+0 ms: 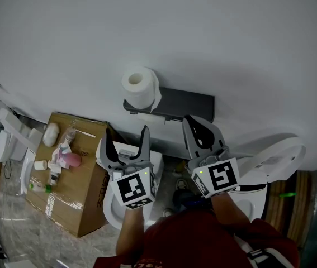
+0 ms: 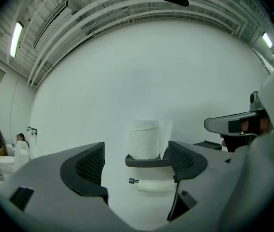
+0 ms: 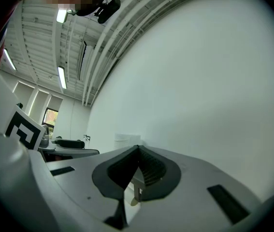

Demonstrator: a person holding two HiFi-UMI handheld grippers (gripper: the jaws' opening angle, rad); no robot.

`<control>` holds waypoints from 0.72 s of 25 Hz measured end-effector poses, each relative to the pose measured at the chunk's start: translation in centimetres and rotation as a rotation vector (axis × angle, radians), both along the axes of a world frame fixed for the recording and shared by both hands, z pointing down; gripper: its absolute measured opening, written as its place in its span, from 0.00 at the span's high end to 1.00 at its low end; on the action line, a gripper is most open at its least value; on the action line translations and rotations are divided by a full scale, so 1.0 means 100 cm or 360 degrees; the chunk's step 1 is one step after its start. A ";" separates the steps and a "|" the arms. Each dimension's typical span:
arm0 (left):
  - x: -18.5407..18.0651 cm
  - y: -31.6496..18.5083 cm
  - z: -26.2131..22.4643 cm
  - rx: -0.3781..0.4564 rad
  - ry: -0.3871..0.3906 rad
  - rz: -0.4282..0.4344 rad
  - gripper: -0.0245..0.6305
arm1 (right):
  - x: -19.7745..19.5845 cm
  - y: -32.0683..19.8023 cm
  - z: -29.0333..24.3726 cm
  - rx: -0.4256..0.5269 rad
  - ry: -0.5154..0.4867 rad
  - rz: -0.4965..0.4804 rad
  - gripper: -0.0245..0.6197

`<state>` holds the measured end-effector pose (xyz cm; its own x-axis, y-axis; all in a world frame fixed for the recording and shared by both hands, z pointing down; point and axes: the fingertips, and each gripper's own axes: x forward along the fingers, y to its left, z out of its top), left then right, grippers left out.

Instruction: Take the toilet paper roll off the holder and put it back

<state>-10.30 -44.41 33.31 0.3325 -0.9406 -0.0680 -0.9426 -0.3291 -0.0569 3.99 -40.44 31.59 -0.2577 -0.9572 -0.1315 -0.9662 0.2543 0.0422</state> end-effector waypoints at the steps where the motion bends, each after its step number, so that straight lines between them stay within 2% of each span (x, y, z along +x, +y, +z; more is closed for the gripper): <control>1: 0.000 0.000 -0.001 0.0006 0.0004 0.0000 0.30 | -0.001 0.000 0.000 0.0002 0.0001 -0.0001 0.95; 7: 0.002 -0.001 -0.001 -0.0012 -0.0002 0.0046 0.30 | -0.004 0.000 -0.005 0.0013 0.0009 -0.0005 0.95; 9: 0.001 -0.001 -0.001 -0.0024 -0.0011 0.0042 0.34 | -0.005 0.001 -0.005 0.0012 0.0012 -0.0003 0.95; 10: 0.000 0.000 -0.001 -0.0025 -0.0012 0.0033 0.41 | -0.004 0.001 -0.004 0.0011 0.0013 -0.0002 0.95; 12: -0.001 0.001 -0.001 -0.0021 -0.0011 0.0023 0.63 | -0.004 0.002 -0.005 0.0009 0.0014 0.0002 0.95; 15: 0.000 0.004 -0.003 -0.0004 0.0004 0.0043 0.86 | -0.003 0.002 -0.005 0.0004 0.0014 0.0006 0.95; 16: 0.001 0.005 -0.004 -0.0003 0.0023 0.0065 0.93 | -0.003 0.002 -0.004 0.0001 0.0012 0.0006 0.95; 18: 0.005 0.007 -0.005 -0.0008 0.0061 0.0110 0.94 | -0.002 0.003 -0.002 -0.0003 0.0006 0.0014 0.95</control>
<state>-9.79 -43.71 32.85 0.3942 -0.9158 -0.0774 -0.9190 -0.3939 -0.0195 3.83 -40.11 31.34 -0.2500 -0.9596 -0.1290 -0.9682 0.2462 0.0451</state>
